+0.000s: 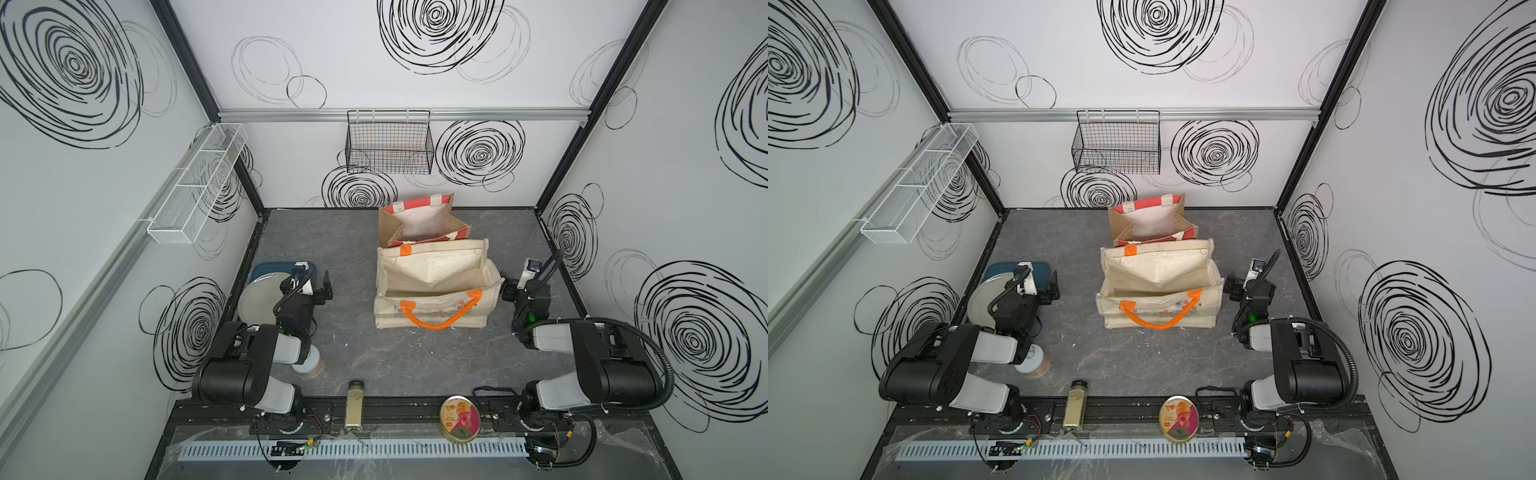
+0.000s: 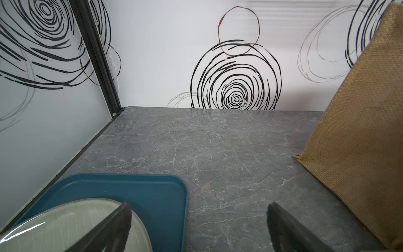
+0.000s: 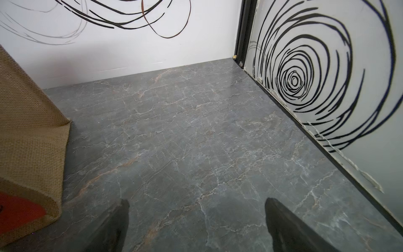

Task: Put away the canvas bag
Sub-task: Press the canvas bag at the center of the board.

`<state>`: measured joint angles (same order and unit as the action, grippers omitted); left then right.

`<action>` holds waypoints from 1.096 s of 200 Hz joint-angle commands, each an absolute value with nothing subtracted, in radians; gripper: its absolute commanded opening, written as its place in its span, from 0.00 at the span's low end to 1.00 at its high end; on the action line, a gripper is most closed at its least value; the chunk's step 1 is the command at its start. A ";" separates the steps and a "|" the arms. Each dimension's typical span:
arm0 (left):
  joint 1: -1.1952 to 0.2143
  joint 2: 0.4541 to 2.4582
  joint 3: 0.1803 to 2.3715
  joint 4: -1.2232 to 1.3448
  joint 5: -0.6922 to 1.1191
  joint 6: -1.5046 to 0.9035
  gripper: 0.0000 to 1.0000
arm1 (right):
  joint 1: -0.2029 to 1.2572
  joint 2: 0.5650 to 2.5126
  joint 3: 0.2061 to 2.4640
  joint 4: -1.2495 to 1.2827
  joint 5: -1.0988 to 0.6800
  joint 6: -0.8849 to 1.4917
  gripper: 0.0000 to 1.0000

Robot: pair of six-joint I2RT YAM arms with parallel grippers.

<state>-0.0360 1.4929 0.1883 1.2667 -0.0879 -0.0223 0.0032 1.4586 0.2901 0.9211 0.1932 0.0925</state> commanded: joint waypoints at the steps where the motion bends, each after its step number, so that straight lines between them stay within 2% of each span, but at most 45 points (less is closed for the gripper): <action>1: -0.027 1.502 0.204 1.328 -0.093 -0.012 0.99 | -0.002 1.462 0.304 0.950 0.201 0.102 1.00; 219: -0.028 1.499 0.195 1.342 -0.096 -0.014 0.99 | -0.003 1.450 0.301 0.948 0.201 0.107 1.00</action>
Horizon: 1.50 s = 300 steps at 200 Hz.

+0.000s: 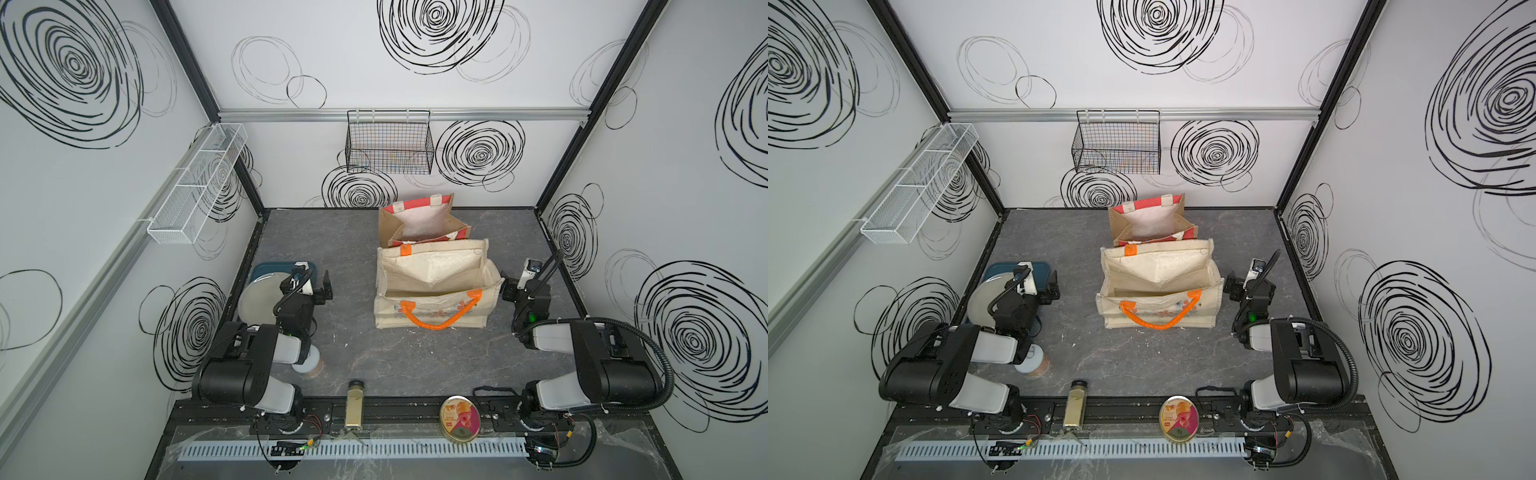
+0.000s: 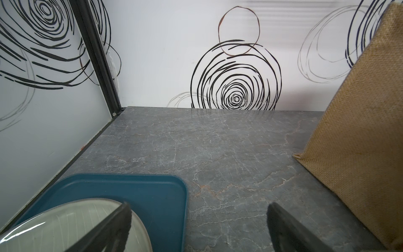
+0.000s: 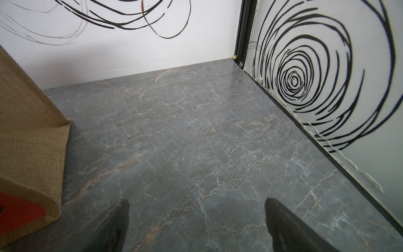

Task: Put away the canvas bag
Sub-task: Press the canvas bag at the center of the board.

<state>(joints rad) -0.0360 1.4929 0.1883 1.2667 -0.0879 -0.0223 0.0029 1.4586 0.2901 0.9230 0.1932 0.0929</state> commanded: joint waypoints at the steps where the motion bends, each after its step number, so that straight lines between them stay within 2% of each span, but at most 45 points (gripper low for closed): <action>1: -0.028 1.499 0.193 1.345 -0.096 -0.014 0.99 | -0.003 1.449 0.303 0.945 0.200 0.107 1.00; 24: -0.025 1.491 0.136 1.459 -0.122 -0.031 0.99 | -0.011 1.387 0.316 0.866 0.194 0.113 1.00; 39: -0.021 1.442 0.122 1.442 -0.156 -0.041 0.99 | -0.025 1.324 0.317 0.814 0.189 0.125 1.00; 76: -0.056 1.166 0.236 1.049 -0.260 -0.043 0.99 | -0.077 1.151 0.384 0.599 0.157 0.197 1.00; 98: -0.058 1.054 0.344 0.833 -0.330 -0.208 0.99 | -0.134 1.052 0.503 0.362 0.096 0.294 1.00; 118: -0.055 1.027 0.471 0.643 -0.220 -0.305 0.99 | -0.199 0.973 0.582 0.277 -0.049 0.349 1.00; 139: -0.066 1.032 0.599 0.487 -0.030 -0.388 0.99 | -0.188 0.928 0.657 0.285 -0.222 0.281 1.00; 155: -0.120 1.039 0.706 0.349 0.052 -0.372 0.99 | -0.096 0.961 0.797 0.136 -0.231 0.187 1.00; 179: -0.226 1.068 0.876 0.096 0.086 -0.273 0.99 | 0.132 1.061 0.980 -0.051 -0.116 0.027 1.00; 214: -0.302 1.071 0.985 -0.079 0.185 -0.265 0.99 | 0.452 1.188 1.151 -0.190 0.009 -0.124 1.00; 265: -0.359 1.069 1.019 -0.243 0.341 -0.258 0.99 | 0.807 1.343 1.308 -0.355 -0.023 -0.205 1.00; 300: -0.332 1.035 0.988 -0.251 0.407 -0.324 0.99 | 0.946 1.413 1.327 -0.406 -0.103 -0.185 0.97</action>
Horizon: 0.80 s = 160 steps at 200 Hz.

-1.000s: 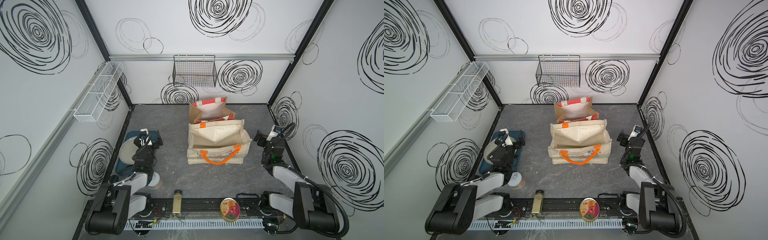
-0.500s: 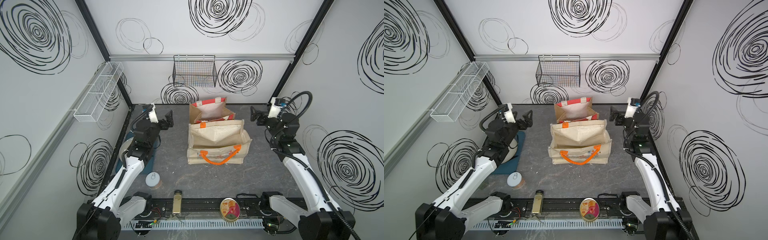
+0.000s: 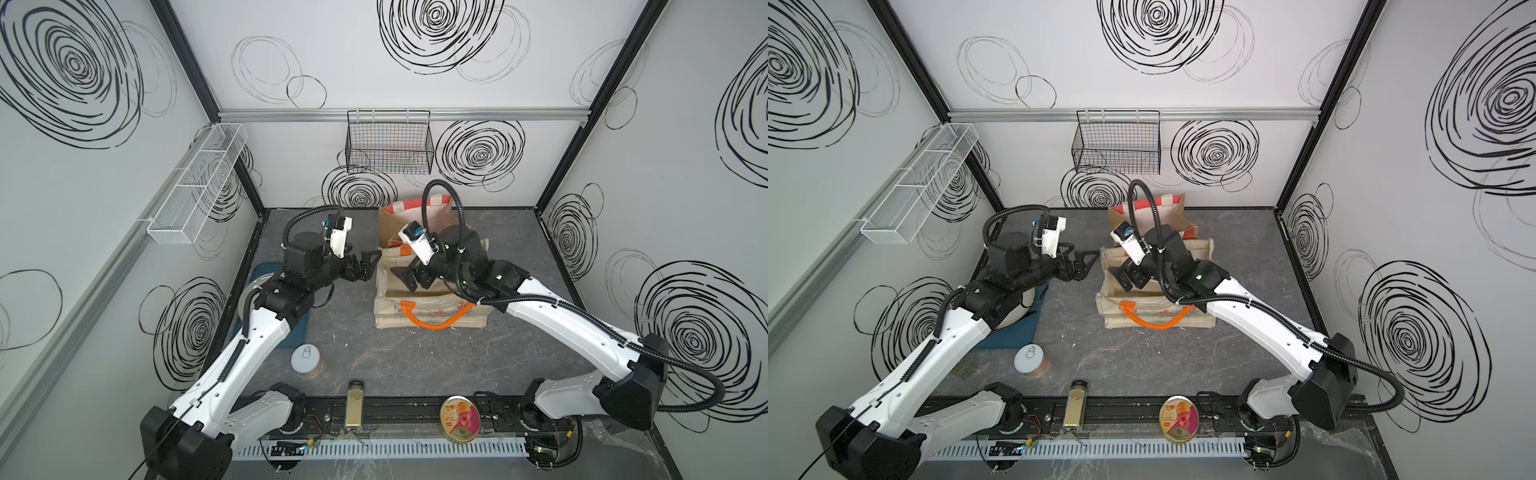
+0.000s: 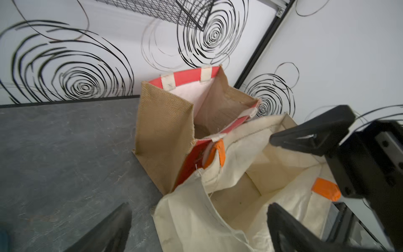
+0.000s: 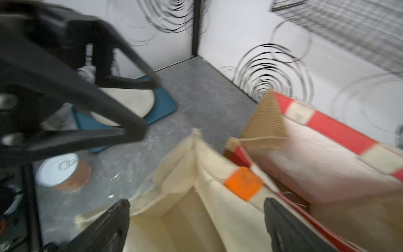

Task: Put away the canvas bag
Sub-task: Press the canvas bag at the center of the board.

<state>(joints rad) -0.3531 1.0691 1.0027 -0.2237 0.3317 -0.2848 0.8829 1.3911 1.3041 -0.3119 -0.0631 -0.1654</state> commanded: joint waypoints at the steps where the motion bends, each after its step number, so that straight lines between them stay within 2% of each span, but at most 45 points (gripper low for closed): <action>1: -0.330 1.034 0.987 -0.251 0.408 -0.327 0.99 | 0.949 1.415 1.326 -0.405 -0.103 -0.185 0.97; 47: -0.265 1.003 0.944 -0.258 0.473 -0.368 0.99 | 1.007 1.396 1.276 -0.399 -0.111 -0.145 0.90; 66: -0.291 0.997 0.942 -0.264 0.472 -0.358 1.00 | 1.028 1.381 1.255 -0.408 -0.104 -0.139 0.81; 108: -0.299 0.990 0.904 -0.218 0.517 -0.389 1.00 | 1.049 1.371 1.163 -0.398 -0.035 -0.134 0.69; 132: -0.284 0.982 0.896 -0.235 0.508 -0.392 0.99 | 1.049 1.355 1.131 -0.341 -0.015 -0.139 0.51; 154: -0.290 0.957 0.891 -0.253 0.507 -0.357 0.99 | 1.049 1.366 1.138 -0.340 0.004 -0.158 0.15; 160: -0.293 0.951 0.892 -0.263 0.511 -0.340 0.99 | 1.050 1.370 1.145 -0.345 0.011 -0.164 0.11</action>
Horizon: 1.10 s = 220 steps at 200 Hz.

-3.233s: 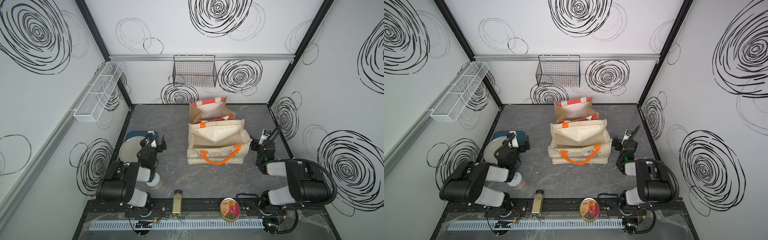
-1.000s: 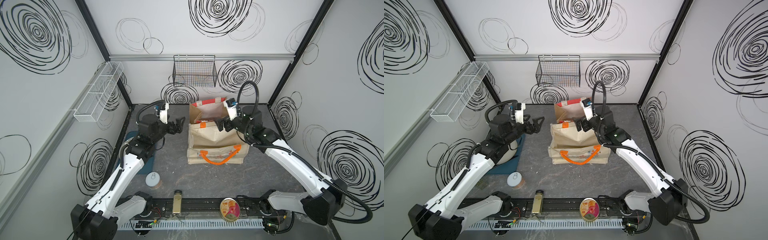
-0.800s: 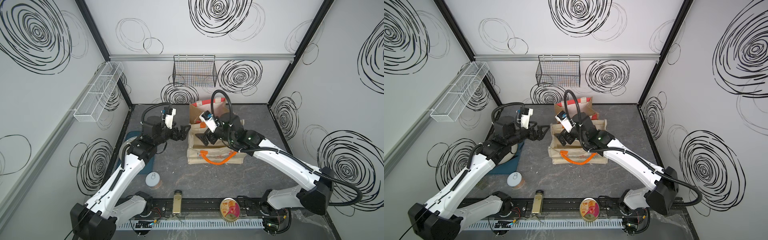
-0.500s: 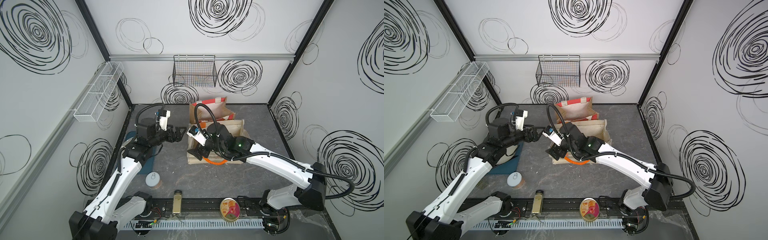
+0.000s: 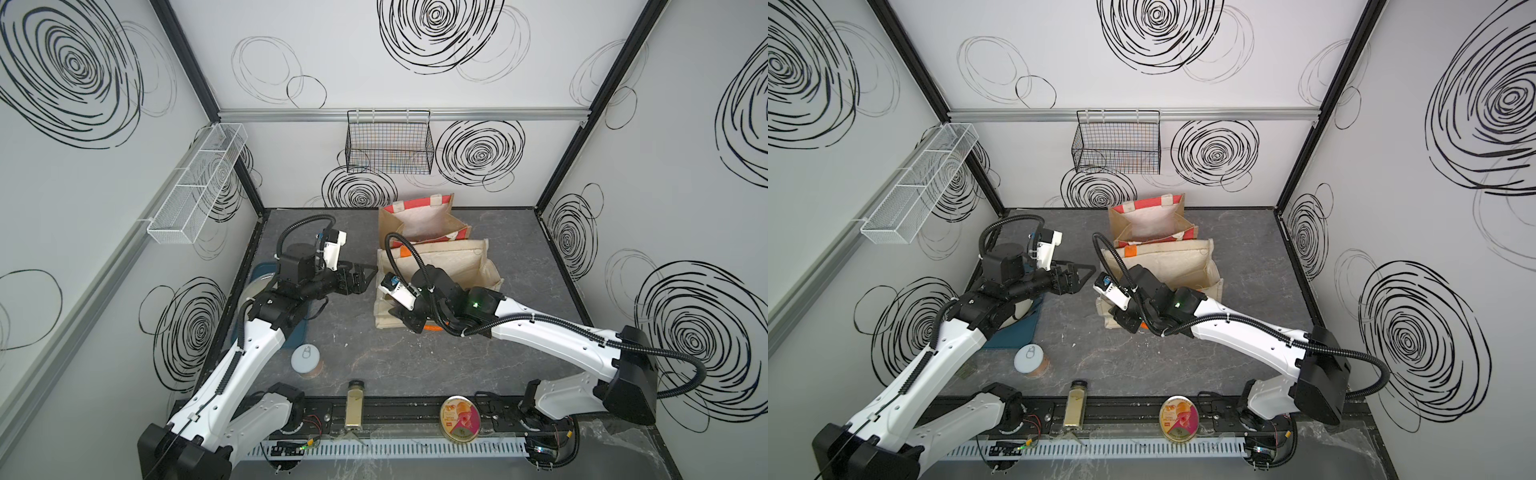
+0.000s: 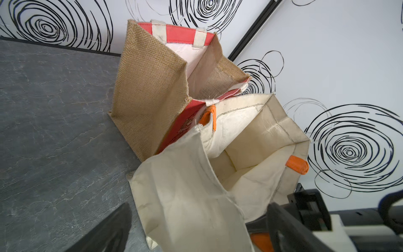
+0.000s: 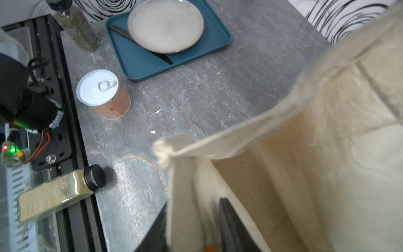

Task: Put away the canvas bag
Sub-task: Press the canvas bag at the center of the board.

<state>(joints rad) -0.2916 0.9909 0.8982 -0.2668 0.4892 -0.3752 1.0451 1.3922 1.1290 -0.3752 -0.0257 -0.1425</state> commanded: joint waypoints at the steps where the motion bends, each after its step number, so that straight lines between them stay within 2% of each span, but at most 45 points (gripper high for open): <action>1: -0.294 0.950 0.892 -0.264 0.512 -0.337 0.99 | 1.050 1.370 1.146 -0.347 0.012 -0.166 0.11; 7: -0.297 0.942 0.895 -0.278 0.512 -0.318 0.99 | 1.051 1.371 1.155 -0.356 0.024 -0.170 0.10; 16: -0.302 0.934 0.899 -0.298 0.514 -0.289 0.99 | 1.049 1.371 1.172 -0.370 0.034 -0.177 0.02; 26: -0.310 0.925 0.906 -0.321 0.515 -0.262 0.99 | 1.049 1.369 1.194 -0.395 0.039 -0.183 0.00; 64: -0.369 0.904 0.926 -0.395 0.515 -0.169 0.98 | 1.052 1.341 1.219 -0.453 0.026 -0.180 0.00; 98: -0.500 0.912 0.923 -0.456 0.387 -0.057 0.98 | 1.066 1.335 1.204 -0.428 -0.006 -0.138 0.01; 118: -0.527 0.900 0.888 -0.426 0.387 -0.029 0.98 | 1.061 1.335 1.171 -0.382 -0.001 -0.127 0.20; 155: -0.538 0.875 0.843 -0.399 0.340 0.009 0.99 | 1.023 1.349 1.189 -0.444 -0.054 -0.105 0.44; 187: -0.648 0.844 0.794 -0.347 0.222 0.076 0.98 | 1.006 1.271 1.156 -0.479 -0.110 -0.091 0.67; 195: -0.683 0.841 0.785 -0.333 0.194 0.095 0.98 | 1.002 1.250 1.141 -0.479 -0.126 -0.086 0.71; 220: -0.759 0.850 0.779 -0.310 0.130 0.141 0.96 | 0.979 1.206 1.105 -0.471 -0.195 -0.053 0.75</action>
